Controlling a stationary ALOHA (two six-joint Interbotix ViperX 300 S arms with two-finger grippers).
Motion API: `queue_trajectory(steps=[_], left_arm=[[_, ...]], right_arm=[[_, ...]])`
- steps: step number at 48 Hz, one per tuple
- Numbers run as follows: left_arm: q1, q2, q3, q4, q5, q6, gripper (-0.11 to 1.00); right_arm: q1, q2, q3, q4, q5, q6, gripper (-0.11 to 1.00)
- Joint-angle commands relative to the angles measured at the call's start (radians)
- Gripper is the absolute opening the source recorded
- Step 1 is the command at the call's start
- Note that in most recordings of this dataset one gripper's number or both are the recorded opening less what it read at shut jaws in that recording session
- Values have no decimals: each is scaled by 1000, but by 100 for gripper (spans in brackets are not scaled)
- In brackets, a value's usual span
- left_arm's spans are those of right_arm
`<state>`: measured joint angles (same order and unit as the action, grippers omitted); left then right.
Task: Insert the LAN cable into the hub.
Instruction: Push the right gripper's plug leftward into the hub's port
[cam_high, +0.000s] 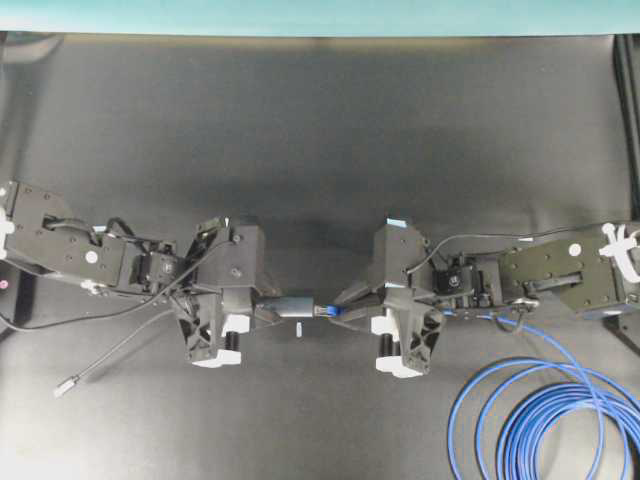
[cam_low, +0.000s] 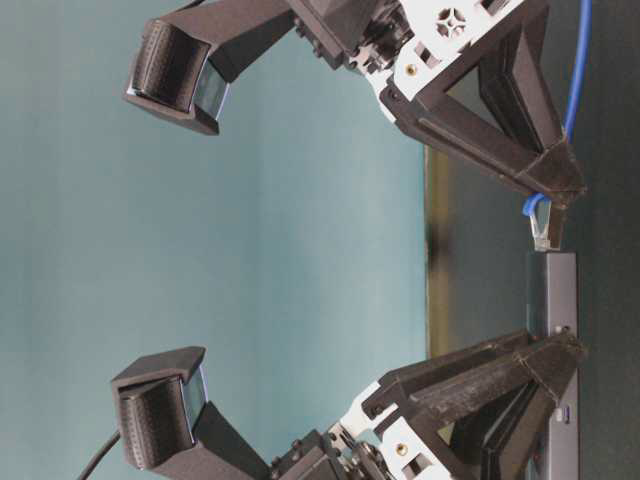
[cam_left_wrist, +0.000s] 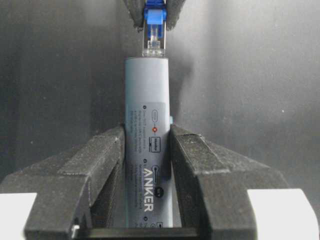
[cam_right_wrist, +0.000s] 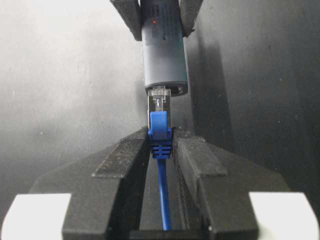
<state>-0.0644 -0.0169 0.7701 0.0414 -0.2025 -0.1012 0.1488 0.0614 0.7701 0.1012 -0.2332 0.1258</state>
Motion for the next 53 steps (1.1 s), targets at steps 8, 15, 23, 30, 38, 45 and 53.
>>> queue_trajectory(steps=[8, 15, 23, 30, 38, 45, 53], left_arm=[[-2, -5, -26, 5, -21, 31, 28], [-3, -5, -28, 3, -17, 34, 28], [-3, 2, -37, 5, 15, 38, 28], [-3, 11, -54, 5, 44, 44, 28], [-5, 14, -54, 5, 72, 55, 28], [-2, 20, -64, 5, 72, 58, 28], [2, 31, -81, 5, 72, 58, 28]], right_arm=[[-5, -2, -14, -3, 9, -9, 13], [-6, -2, -15, -2, 41, -9, 13], [-6, 3, -23, -2, 58, -9, 13], [-14, 6, -34, -3, 58, -12, 13], [-17, 6, -34, -3, 60, -17, 13], [-17, 11, -40, -3, 60, -17, 13], [-18, 20, -60, -3, 78, -17, 13]])
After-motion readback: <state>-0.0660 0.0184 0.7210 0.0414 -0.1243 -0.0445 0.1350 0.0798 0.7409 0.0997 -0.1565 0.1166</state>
